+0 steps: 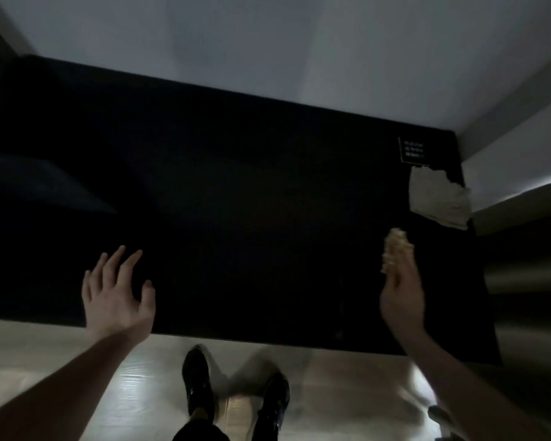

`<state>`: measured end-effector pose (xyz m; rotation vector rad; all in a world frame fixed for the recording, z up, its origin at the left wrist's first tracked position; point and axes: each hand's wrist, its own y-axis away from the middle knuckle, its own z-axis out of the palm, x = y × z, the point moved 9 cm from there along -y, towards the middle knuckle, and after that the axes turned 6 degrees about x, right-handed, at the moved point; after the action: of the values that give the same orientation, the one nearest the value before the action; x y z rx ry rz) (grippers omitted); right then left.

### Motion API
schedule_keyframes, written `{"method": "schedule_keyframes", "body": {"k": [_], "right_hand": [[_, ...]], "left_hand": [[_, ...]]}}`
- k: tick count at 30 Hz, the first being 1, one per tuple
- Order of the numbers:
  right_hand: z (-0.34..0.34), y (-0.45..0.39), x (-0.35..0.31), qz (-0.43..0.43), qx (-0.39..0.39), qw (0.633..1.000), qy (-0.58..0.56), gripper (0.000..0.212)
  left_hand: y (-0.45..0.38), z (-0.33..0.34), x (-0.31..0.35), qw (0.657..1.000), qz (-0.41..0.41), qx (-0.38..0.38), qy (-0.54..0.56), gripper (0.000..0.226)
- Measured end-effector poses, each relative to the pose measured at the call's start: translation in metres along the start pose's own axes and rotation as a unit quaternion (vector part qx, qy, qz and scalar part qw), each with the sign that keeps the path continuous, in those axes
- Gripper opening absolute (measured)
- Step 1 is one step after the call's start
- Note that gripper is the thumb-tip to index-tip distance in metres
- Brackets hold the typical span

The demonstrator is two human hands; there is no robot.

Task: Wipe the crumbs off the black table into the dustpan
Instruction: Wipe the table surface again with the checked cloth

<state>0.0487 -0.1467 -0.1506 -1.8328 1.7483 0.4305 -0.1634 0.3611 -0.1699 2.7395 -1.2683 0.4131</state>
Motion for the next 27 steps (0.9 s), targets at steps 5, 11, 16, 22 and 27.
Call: {"method": "schedule_keyframes", "body": {"k": [5, 11, 16, 22, 27], "right_hand": [[-0.03, -0.017, 0.108, 0.18, -0.002, 0.959, 0.217, 0.07], [0.063, -0.01, -0.019, 0.006, -0.029, 0.97, 0.243, 0.065], [0.149, 0.099, -0.19, -0.217, -0.174, 0.955, 0.1, 0.072], [0.164, 0.131, -0.211, -0.2, -0.235, 0.95, -0.045, 0.077], [0.053, 0.017, -0.112, -0.097, -0.02, 0.993, -0.064, 0.063]], "left_hand": [[-0.001, -0.002, 0.005, 1.0, -0.003, 0.009, 0.016, 0.068], [0.0, -0.002, 0.005, 1.0, -0.003, 0.021, 0.023, 0.066], [0.002, -0.004, 0.005, 1.0, -0.002, 0.014, 0.021, 0.066], [0.001, -0.005, 0.005, 1.0, -0.005, 0.015, 0.017, 0.067], [0.001, -0.004, 0.007, 1.0, 0.005, 0.006, 0.017, 0.068]]}}
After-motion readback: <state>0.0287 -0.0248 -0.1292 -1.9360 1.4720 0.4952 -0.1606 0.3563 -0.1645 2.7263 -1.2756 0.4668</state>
